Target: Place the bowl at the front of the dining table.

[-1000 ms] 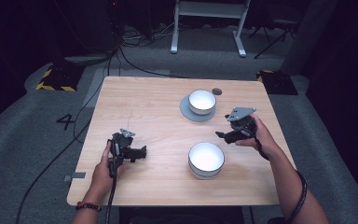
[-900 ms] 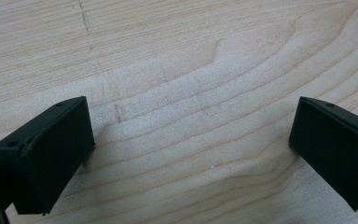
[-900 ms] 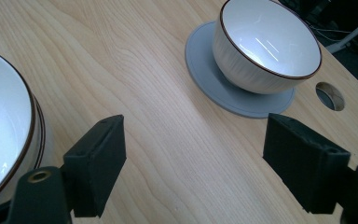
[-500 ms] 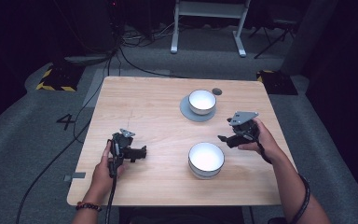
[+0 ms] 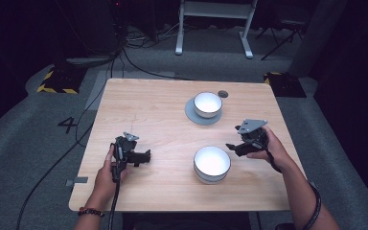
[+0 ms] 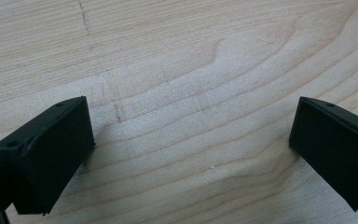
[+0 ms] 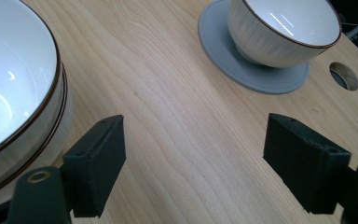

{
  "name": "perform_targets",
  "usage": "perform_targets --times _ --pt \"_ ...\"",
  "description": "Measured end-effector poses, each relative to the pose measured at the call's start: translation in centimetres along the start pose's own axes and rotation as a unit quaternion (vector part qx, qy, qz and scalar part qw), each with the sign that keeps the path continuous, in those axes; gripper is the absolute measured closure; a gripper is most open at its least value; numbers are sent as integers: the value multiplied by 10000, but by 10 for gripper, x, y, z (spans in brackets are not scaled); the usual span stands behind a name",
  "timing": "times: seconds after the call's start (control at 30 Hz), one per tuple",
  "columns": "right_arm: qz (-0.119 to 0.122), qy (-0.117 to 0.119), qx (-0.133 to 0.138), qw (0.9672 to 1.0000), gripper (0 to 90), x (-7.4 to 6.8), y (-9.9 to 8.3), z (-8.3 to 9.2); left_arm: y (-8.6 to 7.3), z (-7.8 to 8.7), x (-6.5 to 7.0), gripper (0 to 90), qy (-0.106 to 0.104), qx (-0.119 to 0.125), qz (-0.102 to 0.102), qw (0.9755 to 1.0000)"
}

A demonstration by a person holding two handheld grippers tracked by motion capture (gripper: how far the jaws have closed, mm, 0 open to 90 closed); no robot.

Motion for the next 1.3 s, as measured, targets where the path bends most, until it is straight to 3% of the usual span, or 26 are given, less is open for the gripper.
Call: perform_targets --times 1.3 --pt "24 -45 -244 9997 206 -9 -35 1 0 0 0 0 6 0 -4 10000"
Point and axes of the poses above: each handheld gripper's, and its own axes: z roughly backward along the jaws, y roughly out of its top, x roughly to its right, the point moved 6 cm from there along -z, roughly forward along the jaws, and after that the axes turned 6 degrees about -z, right-handed, at the moved point
